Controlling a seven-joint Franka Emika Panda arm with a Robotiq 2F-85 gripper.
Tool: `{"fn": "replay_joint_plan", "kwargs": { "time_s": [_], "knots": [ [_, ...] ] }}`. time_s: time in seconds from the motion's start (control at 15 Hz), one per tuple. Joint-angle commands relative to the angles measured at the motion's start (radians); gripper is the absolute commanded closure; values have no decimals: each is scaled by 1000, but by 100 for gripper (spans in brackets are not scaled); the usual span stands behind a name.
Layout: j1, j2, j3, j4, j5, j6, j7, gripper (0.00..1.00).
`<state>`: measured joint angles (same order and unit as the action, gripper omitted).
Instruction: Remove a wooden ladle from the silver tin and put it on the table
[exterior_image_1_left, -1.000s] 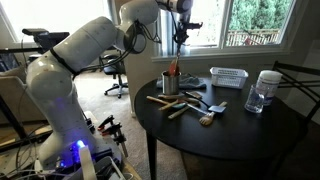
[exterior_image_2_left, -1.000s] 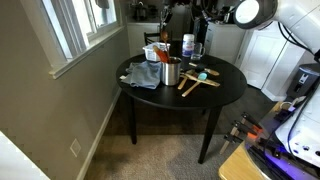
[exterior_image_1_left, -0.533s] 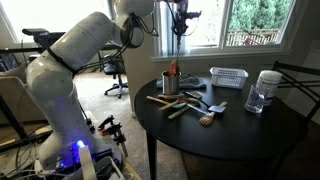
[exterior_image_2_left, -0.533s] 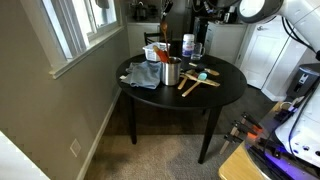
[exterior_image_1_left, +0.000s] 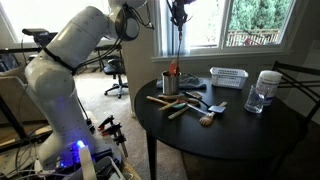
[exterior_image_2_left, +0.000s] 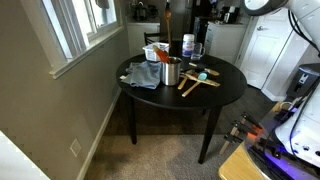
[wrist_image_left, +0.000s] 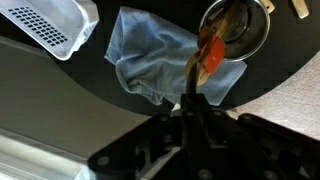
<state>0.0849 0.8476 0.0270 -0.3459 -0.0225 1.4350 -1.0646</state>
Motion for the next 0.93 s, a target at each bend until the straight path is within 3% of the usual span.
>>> {"fn": "replay_joint_plan", "kwargs": {
  "time_s": [0.0,0.47,0.8,0.87],
  "knots": [
    [22,-32,-48,-39,-77,-54,54,92],
    [20,-36,-119,-59,-186,-178,84,92],
    [-10,18,-105,-36,-165,-263,74,92],
    [-12,8,-114,-78,-147,-256,75,92]
  ]
}}
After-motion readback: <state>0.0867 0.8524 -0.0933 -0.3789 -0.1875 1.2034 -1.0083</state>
